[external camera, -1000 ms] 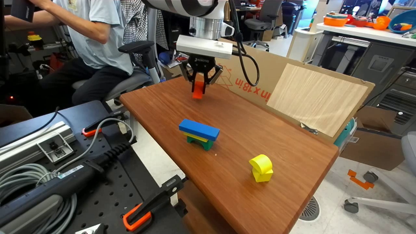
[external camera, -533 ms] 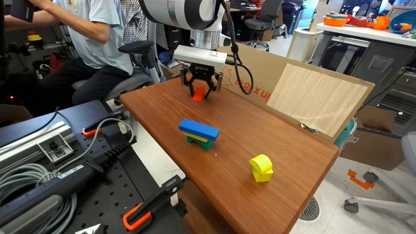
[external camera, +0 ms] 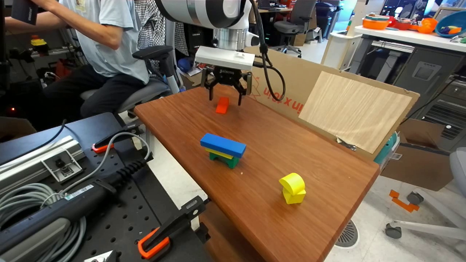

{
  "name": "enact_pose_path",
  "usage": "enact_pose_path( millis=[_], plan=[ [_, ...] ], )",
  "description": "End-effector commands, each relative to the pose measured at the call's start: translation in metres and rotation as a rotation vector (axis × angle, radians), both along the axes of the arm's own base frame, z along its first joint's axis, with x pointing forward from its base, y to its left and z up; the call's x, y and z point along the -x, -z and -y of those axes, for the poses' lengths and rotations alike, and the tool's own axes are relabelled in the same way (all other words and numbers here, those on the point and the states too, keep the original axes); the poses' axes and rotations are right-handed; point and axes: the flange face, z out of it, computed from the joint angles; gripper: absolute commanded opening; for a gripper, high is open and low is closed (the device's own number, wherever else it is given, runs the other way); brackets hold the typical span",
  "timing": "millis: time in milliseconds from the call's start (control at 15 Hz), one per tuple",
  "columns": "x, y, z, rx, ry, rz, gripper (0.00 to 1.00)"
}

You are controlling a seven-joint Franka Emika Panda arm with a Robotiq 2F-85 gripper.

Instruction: Take the orange block and put it on the table

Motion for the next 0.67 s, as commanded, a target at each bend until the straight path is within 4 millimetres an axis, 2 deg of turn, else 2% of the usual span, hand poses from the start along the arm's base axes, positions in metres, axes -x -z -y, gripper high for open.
enact_pose_path(
  millis=[0,600],
  plan=[
    [0.025,-0.038,0.023,-0.018,0.031,0.002,1.00],
    [0.099,-0.113,0.108,-0.088,0.304,-0.047,1.00]
  ],
)
